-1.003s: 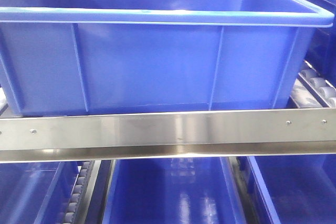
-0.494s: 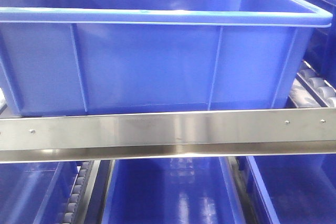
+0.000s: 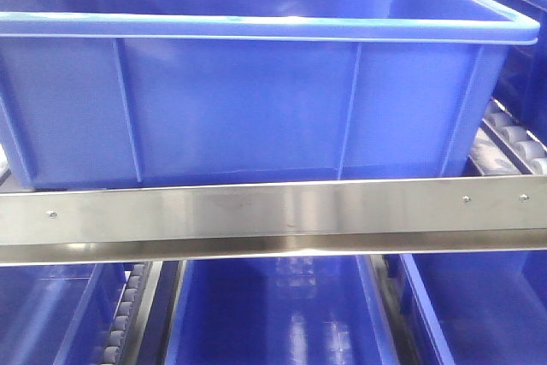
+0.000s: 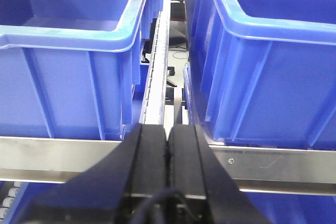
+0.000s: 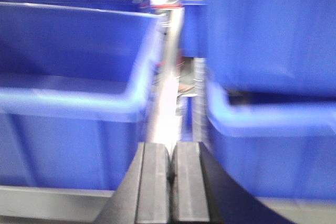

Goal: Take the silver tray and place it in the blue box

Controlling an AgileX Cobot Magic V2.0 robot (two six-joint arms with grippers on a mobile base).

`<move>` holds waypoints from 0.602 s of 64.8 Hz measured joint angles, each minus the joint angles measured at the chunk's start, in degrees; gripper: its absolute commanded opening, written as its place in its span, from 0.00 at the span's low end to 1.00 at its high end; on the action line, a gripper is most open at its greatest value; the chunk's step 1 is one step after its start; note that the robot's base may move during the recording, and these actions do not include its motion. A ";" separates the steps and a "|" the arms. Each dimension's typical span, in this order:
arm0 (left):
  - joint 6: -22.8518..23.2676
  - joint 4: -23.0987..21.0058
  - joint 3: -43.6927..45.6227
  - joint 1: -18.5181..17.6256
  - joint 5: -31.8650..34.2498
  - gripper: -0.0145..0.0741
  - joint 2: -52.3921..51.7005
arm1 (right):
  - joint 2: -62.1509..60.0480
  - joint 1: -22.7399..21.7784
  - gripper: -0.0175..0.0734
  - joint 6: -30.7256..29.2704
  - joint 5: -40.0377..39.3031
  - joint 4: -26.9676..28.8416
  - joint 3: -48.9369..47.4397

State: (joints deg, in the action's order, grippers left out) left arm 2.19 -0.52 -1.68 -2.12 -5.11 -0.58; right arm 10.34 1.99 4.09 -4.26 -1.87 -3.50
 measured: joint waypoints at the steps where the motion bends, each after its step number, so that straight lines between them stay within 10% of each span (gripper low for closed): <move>1: 0.00 0.00 0.00 0.00 0.00 0.05 0.00 | -0.73 -0.26 0.25 0.00 -0.13 0.10 0.66; 39: 0.00 -0.02 0.00 0.00 0.13 0.05 -0.07 | -10.85 -3.94 0.25 -0.12 3.36 0.54 5.25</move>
State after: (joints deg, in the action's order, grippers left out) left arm 2.19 -0.54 -1.68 -2.12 -4.98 -0.64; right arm -0.51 -1.95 3.97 -0.91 -1.33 1.76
